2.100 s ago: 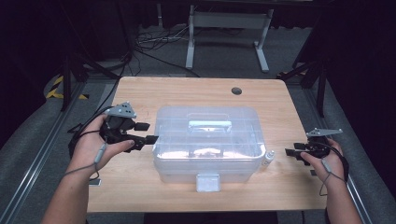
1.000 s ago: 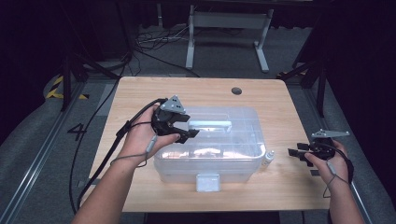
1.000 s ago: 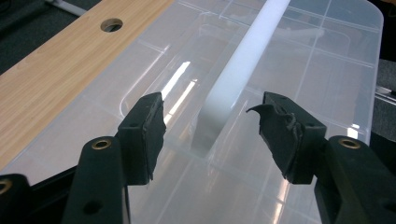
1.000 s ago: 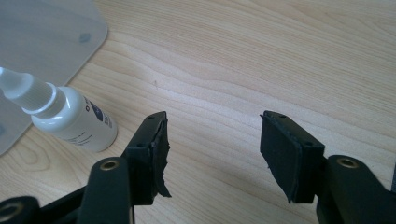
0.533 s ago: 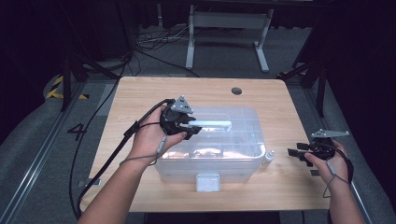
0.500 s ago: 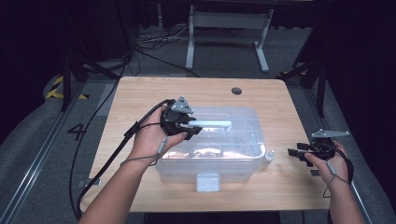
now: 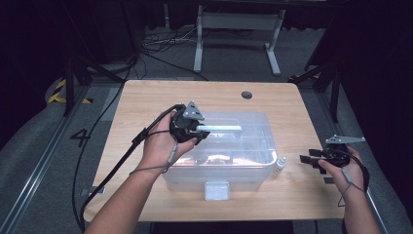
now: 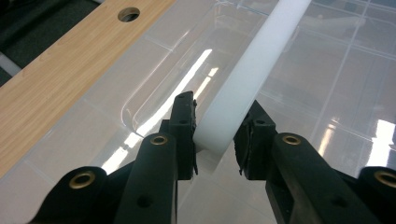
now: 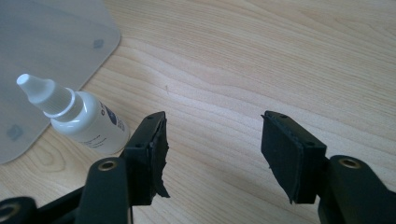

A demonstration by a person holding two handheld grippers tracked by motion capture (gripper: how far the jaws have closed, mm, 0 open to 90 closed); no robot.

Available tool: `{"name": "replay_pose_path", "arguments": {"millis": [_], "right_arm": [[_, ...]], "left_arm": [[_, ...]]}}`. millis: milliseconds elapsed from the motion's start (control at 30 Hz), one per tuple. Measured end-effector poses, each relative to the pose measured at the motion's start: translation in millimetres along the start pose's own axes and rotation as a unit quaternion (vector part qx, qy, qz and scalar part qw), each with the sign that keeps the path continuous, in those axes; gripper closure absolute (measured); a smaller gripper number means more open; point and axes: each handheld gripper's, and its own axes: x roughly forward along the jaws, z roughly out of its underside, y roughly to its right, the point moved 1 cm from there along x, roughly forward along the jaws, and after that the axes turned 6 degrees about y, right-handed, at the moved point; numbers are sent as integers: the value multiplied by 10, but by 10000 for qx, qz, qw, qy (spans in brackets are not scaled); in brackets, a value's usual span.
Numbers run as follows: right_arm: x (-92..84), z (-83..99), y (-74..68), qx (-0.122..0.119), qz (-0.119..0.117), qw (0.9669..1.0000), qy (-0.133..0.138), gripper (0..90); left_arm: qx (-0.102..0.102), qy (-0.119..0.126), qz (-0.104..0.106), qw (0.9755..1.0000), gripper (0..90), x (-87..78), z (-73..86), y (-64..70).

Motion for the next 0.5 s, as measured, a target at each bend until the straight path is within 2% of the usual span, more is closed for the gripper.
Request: {"name": "replay_pose_path", "arguments": {"millis": [67,200,267,500], "right_arm": [[-7,4,-3,19,-14,10000,3,415],[-48,10,-21,15,-11,10000,52,415],[-83,0,-40,14,-29,9999,119,415],[-169,-37,-114,-77,-35,9996,251,416]], "left_arm": [[77,-78,-31,9999,715,-4,-22,-1],[144,-65,-87,9998,717,-10,-56,-19],[90,-14,-92,9999,718,-14,-74,-44],[124,-120,-106,9998,718,-20,-168,-121]]}}
